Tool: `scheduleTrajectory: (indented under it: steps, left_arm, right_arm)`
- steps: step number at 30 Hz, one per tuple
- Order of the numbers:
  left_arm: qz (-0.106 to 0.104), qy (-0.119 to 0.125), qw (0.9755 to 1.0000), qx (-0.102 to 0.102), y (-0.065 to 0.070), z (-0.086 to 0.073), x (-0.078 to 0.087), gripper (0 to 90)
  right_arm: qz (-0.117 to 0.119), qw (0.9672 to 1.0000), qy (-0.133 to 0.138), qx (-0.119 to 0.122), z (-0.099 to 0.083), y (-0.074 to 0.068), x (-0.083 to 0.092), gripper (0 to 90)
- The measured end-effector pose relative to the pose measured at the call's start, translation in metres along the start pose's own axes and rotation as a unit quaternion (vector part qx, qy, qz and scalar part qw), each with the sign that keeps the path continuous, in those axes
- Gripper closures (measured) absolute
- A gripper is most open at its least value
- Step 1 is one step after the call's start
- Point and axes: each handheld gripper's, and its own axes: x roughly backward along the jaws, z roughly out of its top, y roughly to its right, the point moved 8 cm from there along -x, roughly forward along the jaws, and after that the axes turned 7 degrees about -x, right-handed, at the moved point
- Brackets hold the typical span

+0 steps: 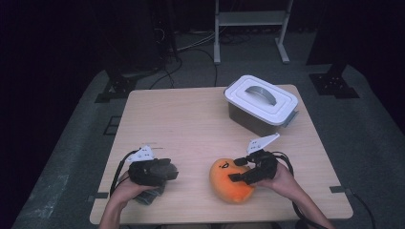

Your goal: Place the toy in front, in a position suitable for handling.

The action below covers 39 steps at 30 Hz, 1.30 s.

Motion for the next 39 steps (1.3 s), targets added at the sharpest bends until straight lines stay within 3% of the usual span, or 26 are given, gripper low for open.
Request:
scheduleTrajectory:
  steps: [3, 5, 8, 16, 19, 21, 23, 29, 34, 39]
  left_arm:
    - [-0.001, 0.001, 1.0000, 0.000, 0.001, 0.000, -0.001, 34.2]
    - [-0.002, -0.001, 1.0000, -0.001, 0.001, 0.000, -0.002, 34.2]
    - [-0.002, -0.001, 1.0000, -0.002, 0.001, 0.001, -0.002, 34.2]
    - [0.000, 0.004, 1.0000, -0.001, 0.000, 0.001, 0.000, 34.2]
    - [0.000, 0.003, 1.0000, -0.001, 0.000, 0.001, 0.000, 33.9]
    - [0.000, 0.004, 1.0000, -0.001, 0.000, 0.001, 0.000, 33.8]
    - [0.000, 0.005, 1.0000, -0.002, 0.001, 0.002, 0.000, 33.6]
    - [-0.001, 0.003, 1.0000, -0.004, 0.001, 0.002, 0.000, 32.3]
    - [0.001, 0.004, 1.0000, -0.004, 0.000, 0.002, 0.000, 30.6]
    - [0.004, 0.008, 0.9999, -0.004, 0.000, 0.003, 0.001, 29.0]
  right_arm:
    - [0.004, 1.0000, -0.001, 0.001, -0.005, -0.001, -0.007, 45.2]
    - [-0.002, 0.9997, -0.001, 0.025, -0.006, -0.004, -0.008, 58.1]
    - [0.005, 0.9987, 0.003, 0.051, -0.004, -0.007, -0.005, 66.1]
    - [0.041, 0.9948, 0.027, 0.089, 0.011, -0.008, 0.009, 69.8]
    - [0.048, 0.9931, 0.021, 0.105, 0.010, -0.010, 0.009, 69.2]
    - [0.045, 0.9931, -0.009, 0.108, 0.001, -0.007, 0.001, 65.8]
    - [0.062, 0.9940, 0.003, 0.090, 0.000, -0.006, -0.001, 59.0]
    - [0.054, 0.9957, 0.010, 0.075, 0.004, -0.004, 0.007, 42.2]
    - [0.056, 0.9960, 0.016, 0.068, 0.008, -0.003, 0.014, 36.5]
    - [0.042, 0.9973, 0.022, 0.057, 0.013, 0.005, 0.023, 31.5]
